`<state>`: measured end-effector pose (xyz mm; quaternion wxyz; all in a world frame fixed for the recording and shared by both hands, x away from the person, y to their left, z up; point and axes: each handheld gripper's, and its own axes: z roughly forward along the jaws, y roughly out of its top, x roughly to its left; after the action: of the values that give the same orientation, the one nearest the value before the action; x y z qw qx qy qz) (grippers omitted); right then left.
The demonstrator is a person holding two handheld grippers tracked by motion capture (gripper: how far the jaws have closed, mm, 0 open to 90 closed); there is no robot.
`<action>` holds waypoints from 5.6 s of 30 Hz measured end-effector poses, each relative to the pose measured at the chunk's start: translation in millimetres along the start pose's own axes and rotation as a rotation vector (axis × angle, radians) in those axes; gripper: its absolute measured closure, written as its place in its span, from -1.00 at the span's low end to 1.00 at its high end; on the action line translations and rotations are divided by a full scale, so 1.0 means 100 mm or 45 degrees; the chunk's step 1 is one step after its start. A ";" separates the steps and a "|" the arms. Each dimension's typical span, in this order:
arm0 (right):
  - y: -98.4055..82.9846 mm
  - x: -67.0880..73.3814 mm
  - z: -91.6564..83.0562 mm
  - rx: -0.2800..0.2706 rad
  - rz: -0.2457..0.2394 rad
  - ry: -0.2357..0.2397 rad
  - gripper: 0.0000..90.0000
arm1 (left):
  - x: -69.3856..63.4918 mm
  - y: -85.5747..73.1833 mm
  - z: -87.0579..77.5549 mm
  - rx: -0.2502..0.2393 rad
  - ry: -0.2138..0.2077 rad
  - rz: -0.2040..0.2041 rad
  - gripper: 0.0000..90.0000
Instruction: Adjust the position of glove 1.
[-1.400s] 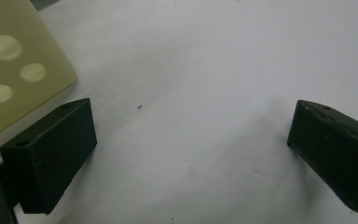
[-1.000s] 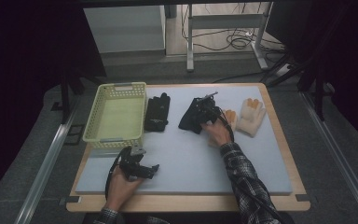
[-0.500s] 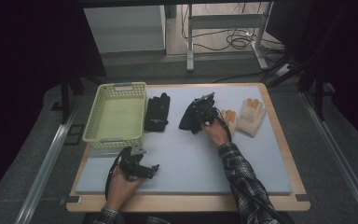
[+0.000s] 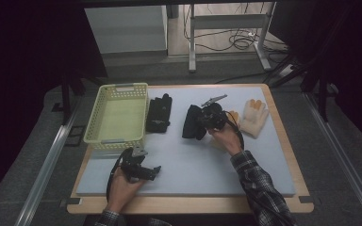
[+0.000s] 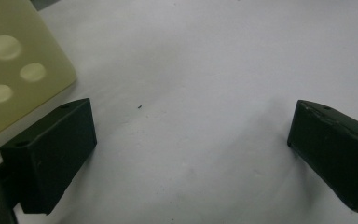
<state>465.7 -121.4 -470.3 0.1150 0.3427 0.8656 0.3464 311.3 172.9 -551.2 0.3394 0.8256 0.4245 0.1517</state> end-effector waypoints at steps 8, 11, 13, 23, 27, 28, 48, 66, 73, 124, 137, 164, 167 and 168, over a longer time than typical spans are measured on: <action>-0.24 0.37 -0.31 0.003 -0.079 0.081 0.85 | 0.00 0.00 0.01 -0.011 0.000 -0.009 -0.98; -0.37 0.49 -0.39 0.016 -0.097 0.108 0.84 | -0.01 0.00 0.01 -0.015 0.001 -0.013 -0.98; -0.46 0.56 -0.44 0.022 -0.104 0.125 0.84 | -0.01 0.00 0.01 -0.016 0.001 -0.015 -0.98; -0.96 0.79 -0.51 0.057 -0.093 0.189 0.81 | -0.01 0.00 0.01 -0.018 0.001 -0.019 -0.98; -1.12 0.77 -0.38 0.068 -0.063 0.228 0.50 | -0.01 0.00 0.01 -0.014 0.001 -0.013 -0.98; -1.13 0.77 -0.38 0.066 -0.065 0.225 0.42 | -0.01 0.00 0.01 -0.012 0.001 -0.012 -0.98; -0.37 0.51 -0.08 -0.095 -0.091 0.123 0.03 | -0.01 0.00 0.01 -0.014 0.000 -0.012 -0.98; 0.37 0.47 0.83 -0.057 -0.153 0.106 0.43 | 0.00 0.00 0.01 -0.011 -0.003 -0.009 -0.98; 0.46 0.44 1.05 -0.042 -0.135 0.132 0.38 | 0.00 0.00 0.01 -0.010 -0.003 -0.008 -0.98; 0.22 0.58 0.87 -0.049 -0.133 0.133 -0.39 | 0.00 0.00 0.01 -0.009 -0.003 -0.007 -0.98; 0.23 0.65 1.07 0.031 -0.242 0.091 -0.08 | 0.00 0.00 0.01 -0.007 -0.003 -0.008 -0.98; 0.32 0.70 0.58 -0.061 -0.202 0.083 0.76 | 0.00 0.00 0.00 0.000 -0.002 -0.001 -0.98; 0.35 0.73 0.43 -0.085 -0.211 0.084 0.76 | 0.00 0.00 0.00 0.000 -0.001 0.001 -0.98; 0.35 0.73 0.40 -0.088 -0.208 0.085 0.76 | 0.00 0.00 0.00 -0.003 -0.001 -0.001 -0.98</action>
<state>446.9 -32.9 -472.6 0.1258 0.2551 0.8815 0.3769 311.4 173.0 -551.5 0.3406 0.8251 0.4246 0.1516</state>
